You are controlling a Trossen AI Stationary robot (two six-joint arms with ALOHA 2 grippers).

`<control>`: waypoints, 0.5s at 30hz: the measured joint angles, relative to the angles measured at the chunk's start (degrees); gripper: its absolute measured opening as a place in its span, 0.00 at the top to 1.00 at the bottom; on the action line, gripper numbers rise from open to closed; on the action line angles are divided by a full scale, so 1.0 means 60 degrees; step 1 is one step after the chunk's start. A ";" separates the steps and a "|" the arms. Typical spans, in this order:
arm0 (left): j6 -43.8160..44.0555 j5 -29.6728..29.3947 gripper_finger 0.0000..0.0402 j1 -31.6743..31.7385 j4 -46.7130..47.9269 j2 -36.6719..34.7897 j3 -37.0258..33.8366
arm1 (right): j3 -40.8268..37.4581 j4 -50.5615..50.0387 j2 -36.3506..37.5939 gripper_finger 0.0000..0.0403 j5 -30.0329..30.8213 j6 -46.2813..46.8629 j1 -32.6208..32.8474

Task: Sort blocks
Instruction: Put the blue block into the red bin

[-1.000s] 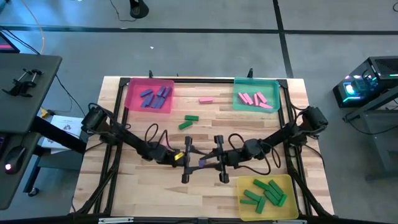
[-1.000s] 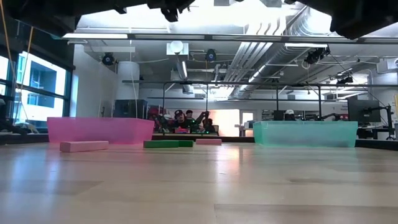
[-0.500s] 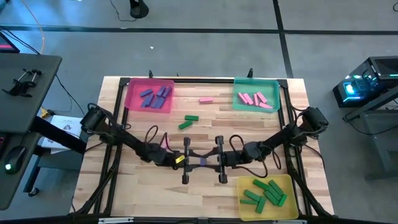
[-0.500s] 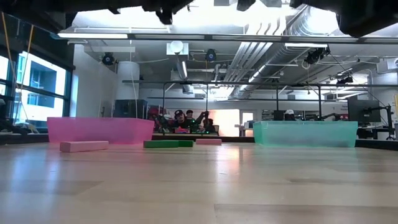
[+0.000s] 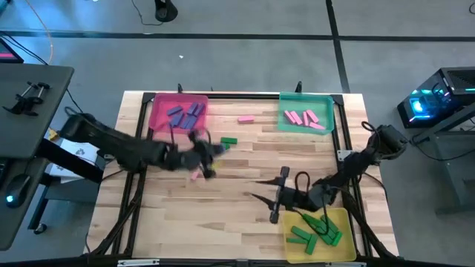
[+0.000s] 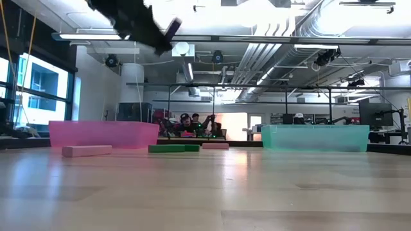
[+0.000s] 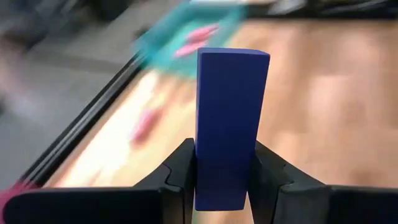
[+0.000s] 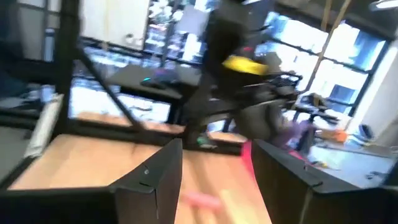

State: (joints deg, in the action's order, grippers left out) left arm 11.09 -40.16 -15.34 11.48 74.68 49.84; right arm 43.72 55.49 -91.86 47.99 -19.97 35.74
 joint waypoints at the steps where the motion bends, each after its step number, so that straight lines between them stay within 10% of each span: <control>1: 0.0312 0.0000 0.80 0.0363 0.0695 -0.0265 0.0021 | 0.0000 -0.0170 0.0008 0.56 0.0001 0.0166 0.0122; 8: 0.0640 0.0335 0.80 0.2967 0.3260 -0.0953 0.0004 | 0.0000 -0.1116 0.0011 0.56 0.0011 0.1017 0.0645; 15: 0.0640 0.3015 0.80 0.6380 0.4404 -0.0535 0.0004 | 0.0000 -0.1445 0.0011 0.56 0.0011 0.1324 0.0689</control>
State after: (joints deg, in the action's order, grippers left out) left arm 14.93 -22.07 22.94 37.90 71.46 49.87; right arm 43.72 46.82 -91.79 48.05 -12.03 39.88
